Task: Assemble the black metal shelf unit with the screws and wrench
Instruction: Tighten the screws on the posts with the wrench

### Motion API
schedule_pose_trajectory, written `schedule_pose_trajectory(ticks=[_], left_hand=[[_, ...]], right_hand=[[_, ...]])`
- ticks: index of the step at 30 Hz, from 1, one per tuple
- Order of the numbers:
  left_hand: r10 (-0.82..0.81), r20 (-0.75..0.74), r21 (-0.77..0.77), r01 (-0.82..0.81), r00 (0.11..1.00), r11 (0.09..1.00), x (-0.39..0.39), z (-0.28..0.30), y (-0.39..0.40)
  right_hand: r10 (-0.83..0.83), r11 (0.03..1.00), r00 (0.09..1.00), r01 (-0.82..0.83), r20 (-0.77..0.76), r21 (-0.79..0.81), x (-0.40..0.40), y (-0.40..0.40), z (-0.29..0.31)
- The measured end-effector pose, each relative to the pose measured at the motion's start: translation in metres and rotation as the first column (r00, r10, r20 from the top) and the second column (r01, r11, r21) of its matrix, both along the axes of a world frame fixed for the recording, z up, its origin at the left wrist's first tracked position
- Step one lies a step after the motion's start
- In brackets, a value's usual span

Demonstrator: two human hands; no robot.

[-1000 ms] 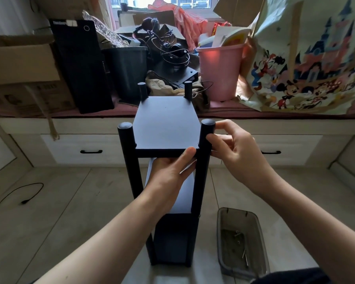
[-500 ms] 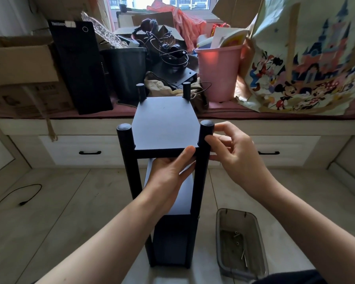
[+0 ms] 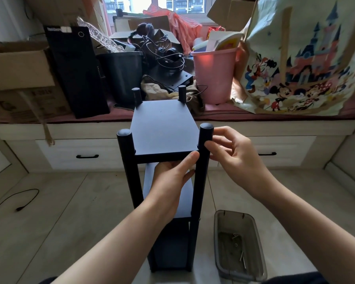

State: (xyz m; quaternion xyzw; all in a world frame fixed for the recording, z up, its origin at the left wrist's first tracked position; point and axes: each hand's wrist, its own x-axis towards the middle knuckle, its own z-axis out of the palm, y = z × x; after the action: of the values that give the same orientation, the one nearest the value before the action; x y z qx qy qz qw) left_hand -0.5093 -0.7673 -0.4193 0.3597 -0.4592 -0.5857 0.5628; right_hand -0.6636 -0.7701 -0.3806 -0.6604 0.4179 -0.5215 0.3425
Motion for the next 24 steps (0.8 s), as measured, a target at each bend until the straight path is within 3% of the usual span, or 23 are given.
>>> schedule_pose_trajectory(ticks=[3, 6, 9, 11, 13, 15, 19, 21, 24], left_hand=[[-0.051, 0.217, 0.089, 0.032, 0.975, 0.995, 0.011, 0.007, 0.007], [-0.262, 0.457, 0.196, 0.191, 0.850, 0.962, 0.046, 0.029, 0.014], [-0.413, 0.481, 0.268, 0.319, 0.773, 0.909, 0.091, 0.059, 0.022], [-0.293, 0.486, 0.217, 0.212, 0.823, 0.953, 0.113, 0.074, 0.025], [-0.068, 0.513, 0.112, 0.012, 0.856, 0.994, 0.129, 0.079, 0.022], [0.107, 0.502, 0.048, -0.151, 0.858, 0.987, 0.140, 0.077, 0.016], [0.311, 0.495, 0.023, -0.370, 0.812, 0.929, 0.143, 0.059, -0.003], [0.335, 0.443, 0.070, -0.405, 0.832, 0.912, 0.134, 0.051, -0.012], [0.155, 0.295, 0.199, -0.219, 0.943, 0.955, 0.116, 0.044, -0.020]], right_hand=[[0.012, 1.000, 0.999, -0.013, 0.036, 0.025, -0.001, -0.001, -0.002], [0.001, 0.999, 0.997, -0.005, 0.078, 0.040, -0.002, -0.001, -0.005], [0.008, 0.995, 0.992, -0.020, 0.129, 0.094, -0.002, -0.001, -0.007], [0.011, 0.990, 0.986, -0.035, 0.169, 0.138, 0.000, -0.001, -0.007], [0.016, 0.985, 0.979, -0.051, 0.204, 0.165, 0.001, -0.002, -0.007], [0.026, 0.981, 0.977, -0.066, 0.212, 0.181, 0.001, -0.002, -0.007], [0.068, 0.986, 0.991, -0.084, 0.115, 0.143, 0.006, 0.001, -0.008], [0.072, 0.992, 0.995, -0.079, 0.074, 0.103, 0.011, 0.003, -0.009], [0.033, 0.997, 0.997, -0.037, 0.071, 0.061, 0.013, 0.002, -0.011]])
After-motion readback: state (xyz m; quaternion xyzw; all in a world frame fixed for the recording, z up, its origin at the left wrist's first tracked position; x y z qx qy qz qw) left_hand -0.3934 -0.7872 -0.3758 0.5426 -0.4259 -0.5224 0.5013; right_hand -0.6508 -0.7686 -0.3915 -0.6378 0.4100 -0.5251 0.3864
